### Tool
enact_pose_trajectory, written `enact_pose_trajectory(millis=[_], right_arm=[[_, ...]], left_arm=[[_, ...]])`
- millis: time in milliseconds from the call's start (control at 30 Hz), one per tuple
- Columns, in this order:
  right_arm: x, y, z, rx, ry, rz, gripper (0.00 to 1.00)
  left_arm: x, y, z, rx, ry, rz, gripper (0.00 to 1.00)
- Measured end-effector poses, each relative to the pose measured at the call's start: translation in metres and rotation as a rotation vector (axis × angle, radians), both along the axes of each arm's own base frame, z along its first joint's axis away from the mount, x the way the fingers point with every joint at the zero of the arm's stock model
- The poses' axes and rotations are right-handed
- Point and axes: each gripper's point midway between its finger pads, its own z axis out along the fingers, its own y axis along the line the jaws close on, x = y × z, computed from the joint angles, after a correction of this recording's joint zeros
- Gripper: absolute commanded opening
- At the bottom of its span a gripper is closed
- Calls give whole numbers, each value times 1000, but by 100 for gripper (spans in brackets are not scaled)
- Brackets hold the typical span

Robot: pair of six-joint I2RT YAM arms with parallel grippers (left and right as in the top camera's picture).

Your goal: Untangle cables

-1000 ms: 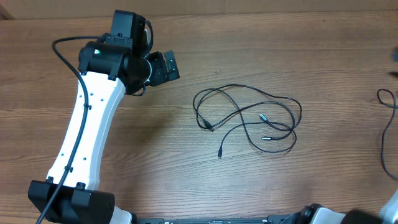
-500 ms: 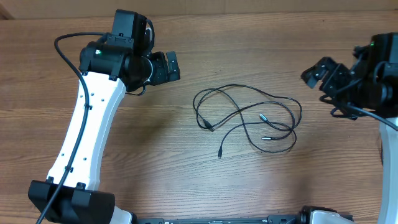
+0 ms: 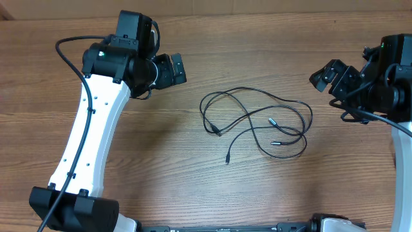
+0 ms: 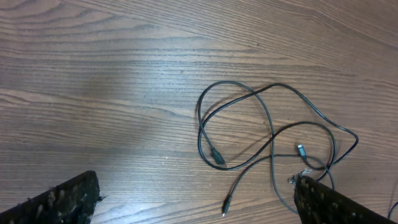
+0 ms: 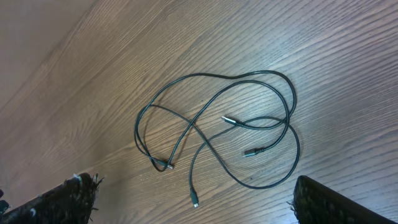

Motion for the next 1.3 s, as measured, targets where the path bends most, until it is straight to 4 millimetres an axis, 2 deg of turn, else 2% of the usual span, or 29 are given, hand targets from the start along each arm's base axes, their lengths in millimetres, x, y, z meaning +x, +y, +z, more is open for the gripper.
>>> enact_pose_trajectory(millis=[300, 433, 767, 1033, 1300], right_arm=[[0, 0, 0, -1, 0, 0, 100], [0, 0, 0, -1, 0, 0, 100], [0, 0, 0, 0, 0, 0, 100], [0, 0, 0, 0, 0, 0, 100], [0, 0, 0, -1, 0, 0, 100]], left_arm=[[-1, -2, -1, -18, 14, 28, 100], [-4, -10, 0, -46, 27, 35, 99], [-16, -59, 3, -69, 10, -64, 100], [-15, -74, 5, -41, -33, -95, 100], [-1, -96, 5, -54, -95, -127, 100]])
